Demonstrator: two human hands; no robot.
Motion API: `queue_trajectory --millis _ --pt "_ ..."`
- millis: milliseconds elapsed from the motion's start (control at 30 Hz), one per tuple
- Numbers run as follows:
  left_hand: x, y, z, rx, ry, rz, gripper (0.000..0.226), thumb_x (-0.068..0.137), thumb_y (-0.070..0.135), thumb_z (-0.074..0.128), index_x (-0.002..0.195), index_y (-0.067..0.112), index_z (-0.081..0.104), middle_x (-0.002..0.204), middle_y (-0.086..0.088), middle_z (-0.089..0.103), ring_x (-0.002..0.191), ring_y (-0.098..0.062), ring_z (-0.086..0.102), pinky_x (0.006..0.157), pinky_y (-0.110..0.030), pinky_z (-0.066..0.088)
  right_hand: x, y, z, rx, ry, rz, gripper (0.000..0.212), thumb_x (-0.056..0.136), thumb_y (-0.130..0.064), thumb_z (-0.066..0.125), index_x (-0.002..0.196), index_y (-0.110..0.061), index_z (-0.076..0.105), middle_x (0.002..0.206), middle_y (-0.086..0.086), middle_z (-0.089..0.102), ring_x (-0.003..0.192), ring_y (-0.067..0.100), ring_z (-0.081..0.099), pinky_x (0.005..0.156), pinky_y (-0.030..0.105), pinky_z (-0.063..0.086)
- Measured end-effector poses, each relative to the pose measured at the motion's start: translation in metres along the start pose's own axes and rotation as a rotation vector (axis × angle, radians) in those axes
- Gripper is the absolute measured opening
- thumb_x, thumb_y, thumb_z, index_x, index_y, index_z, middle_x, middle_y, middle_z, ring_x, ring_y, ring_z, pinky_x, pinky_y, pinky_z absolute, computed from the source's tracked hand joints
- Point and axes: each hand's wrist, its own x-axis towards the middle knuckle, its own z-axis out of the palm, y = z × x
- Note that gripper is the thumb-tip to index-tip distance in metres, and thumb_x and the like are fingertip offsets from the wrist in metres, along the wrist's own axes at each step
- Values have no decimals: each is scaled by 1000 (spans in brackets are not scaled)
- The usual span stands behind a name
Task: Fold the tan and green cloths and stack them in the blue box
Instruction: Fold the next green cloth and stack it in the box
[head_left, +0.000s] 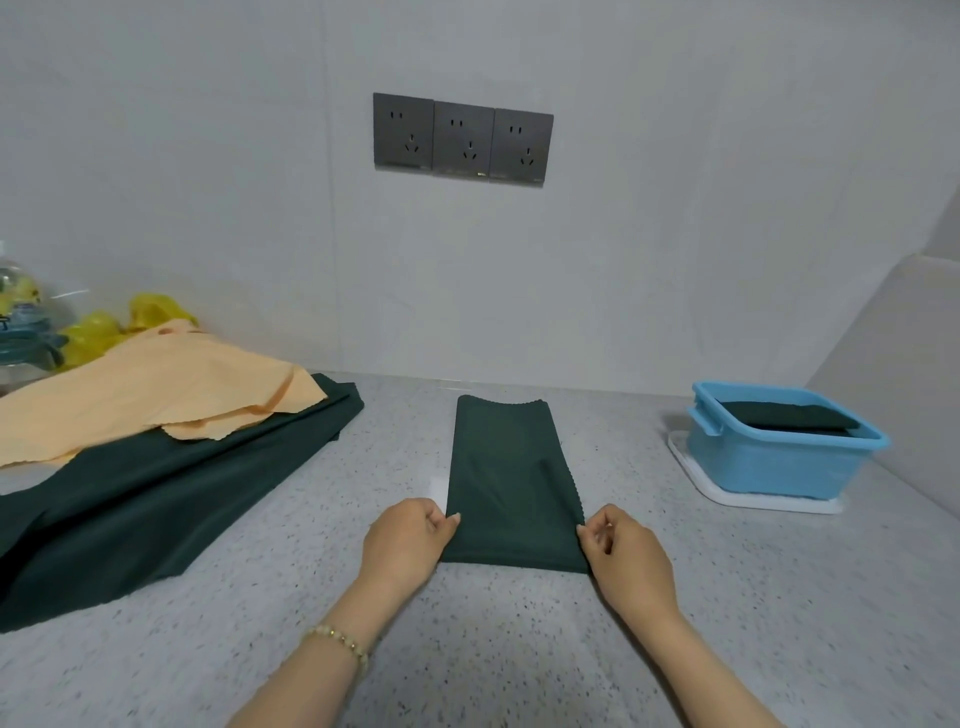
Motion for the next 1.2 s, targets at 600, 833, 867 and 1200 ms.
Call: queue_trajectory --millis 600,833,867,1200 --pt "19 51 30 419 -93 349 52 104 33 19 153 16 13 161 -1 7 148 -17 3 120 -32 1 27 -52 20 -329 -233 -330 47 104 -29 20 148 -15 27 157 0 22 145 13 16 119 29 9" --pt "33 21 39 444 -218 234 58 103 39 16 153 13 0 161 -1 -5 147 -14 -5 118 -29 -4 37 -34 43 -356 -364 -273 52 104 -33 18 152 -15 12 160 -2 9 146 10 6 119 28 3" --pt "35 18 37 449 -222 228 60 103 42 16 153 13 -1 160 -1 -6 147 -14 -6 118 -28 -4 40 -30 42 -362 -372 -257 54 104 -36 18 152 -14 10 160 -1 6 147 11 4 119 28 2" --pt "25 13 29 509 -269 222 70 100 52 14 151 10 -8 160 -3 -11 147 -14 -10 118 -29 -6 35 -21 30 -409 -440 -199 61 102 -45 14 152 -14 -2 160 0 -6 147 12 -7 119 29 -4"
